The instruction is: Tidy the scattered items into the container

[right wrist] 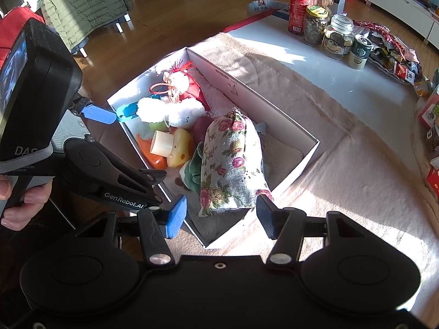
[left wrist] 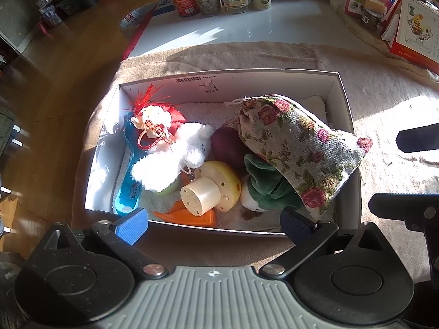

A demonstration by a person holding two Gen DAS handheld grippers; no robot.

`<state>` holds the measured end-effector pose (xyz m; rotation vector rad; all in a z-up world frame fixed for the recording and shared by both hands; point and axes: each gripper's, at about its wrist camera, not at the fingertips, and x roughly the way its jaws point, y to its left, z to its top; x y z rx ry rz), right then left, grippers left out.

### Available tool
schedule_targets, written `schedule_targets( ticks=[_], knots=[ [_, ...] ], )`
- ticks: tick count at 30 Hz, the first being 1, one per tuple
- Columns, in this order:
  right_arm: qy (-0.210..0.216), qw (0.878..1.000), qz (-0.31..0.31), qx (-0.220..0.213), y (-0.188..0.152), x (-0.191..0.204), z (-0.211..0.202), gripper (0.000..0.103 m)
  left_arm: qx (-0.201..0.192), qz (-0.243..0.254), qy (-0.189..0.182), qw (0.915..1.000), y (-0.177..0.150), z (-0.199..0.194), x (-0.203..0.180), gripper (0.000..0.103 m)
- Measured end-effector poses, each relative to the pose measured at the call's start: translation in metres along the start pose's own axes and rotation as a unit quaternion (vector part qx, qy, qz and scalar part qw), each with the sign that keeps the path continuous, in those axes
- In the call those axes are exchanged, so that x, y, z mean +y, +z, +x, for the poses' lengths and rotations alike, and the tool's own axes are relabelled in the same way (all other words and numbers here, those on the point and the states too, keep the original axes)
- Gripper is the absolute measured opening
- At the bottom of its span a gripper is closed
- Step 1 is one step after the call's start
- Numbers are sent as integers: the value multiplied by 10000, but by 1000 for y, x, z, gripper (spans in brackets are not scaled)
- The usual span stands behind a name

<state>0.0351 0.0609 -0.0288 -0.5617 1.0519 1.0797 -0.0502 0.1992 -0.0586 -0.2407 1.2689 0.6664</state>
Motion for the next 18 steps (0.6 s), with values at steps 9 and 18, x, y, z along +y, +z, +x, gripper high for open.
schedule_targets(
  ticks=[9,18],
  knots=[
    [12,10000,-4,41,0,0,1,56,-12,19,-2,10000,0,1,-2,102],
    [16,10000,10,70,0,0,2,56,-103,-14,-149,9998,-1,0,-1,102]
  ],
)
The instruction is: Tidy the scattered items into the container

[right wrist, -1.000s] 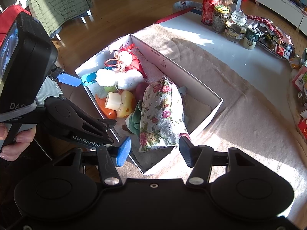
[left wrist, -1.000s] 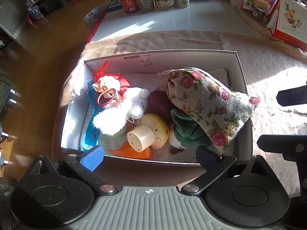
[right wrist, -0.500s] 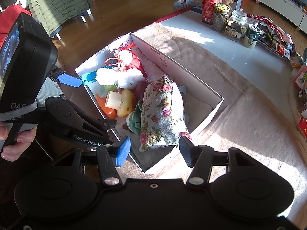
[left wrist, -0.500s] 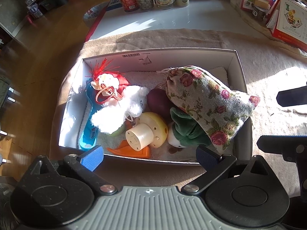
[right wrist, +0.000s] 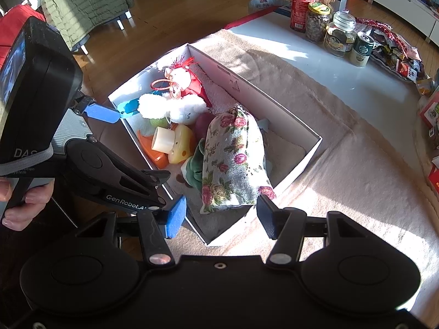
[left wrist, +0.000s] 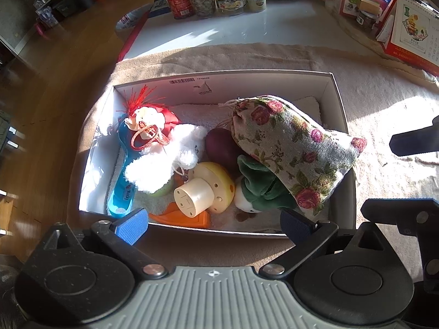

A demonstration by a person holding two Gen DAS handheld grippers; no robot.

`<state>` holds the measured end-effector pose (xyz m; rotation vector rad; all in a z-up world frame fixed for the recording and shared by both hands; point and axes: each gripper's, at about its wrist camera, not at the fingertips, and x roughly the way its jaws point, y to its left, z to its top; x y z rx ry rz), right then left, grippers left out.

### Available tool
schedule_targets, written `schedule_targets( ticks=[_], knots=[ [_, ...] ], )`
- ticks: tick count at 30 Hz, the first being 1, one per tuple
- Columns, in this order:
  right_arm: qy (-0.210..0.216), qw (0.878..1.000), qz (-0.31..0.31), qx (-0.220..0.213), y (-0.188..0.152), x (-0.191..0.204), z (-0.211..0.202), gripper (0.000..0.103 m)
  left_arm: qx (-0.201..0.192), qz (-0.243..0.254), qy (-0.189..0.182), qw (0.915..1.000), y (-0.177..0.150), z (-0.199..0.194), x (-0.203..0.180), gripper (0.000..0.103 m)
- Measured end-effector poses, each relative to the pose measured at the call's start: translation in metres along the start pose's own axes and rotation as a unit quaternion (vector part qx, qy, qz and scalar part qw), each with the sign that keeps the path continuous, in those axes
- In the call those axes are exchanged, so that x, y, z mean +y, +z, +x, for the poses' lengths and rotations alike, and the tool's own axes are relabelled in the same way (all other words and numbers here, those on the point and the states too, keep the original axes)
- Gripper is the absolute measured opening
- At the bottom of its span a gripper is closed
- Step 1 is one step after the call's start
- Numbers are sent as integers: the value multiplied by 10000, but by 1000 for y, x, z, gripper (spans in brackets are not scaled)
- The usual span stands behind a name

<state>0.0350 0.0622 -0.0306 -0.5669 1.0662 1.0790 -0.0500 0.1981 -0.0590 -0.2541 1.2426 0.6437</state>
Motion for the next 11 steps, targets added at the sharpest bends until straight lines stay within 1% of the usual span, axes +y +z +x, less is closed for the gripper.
schedule_targets(
  ticks=[3,7,11],
  knots=[
    [-6,10000,16,12,0,0,1,56,-103,-5,-97,9999,-1,-1,0,102],
    [-9,10000,35,28,-1,0,2,56,-180,30,41,9998,-2,0,-1,102],
    [-5,10000,39,48,-1,0,2,56,-122,26,102,9999,-2,2,-1,101]
  ],
)
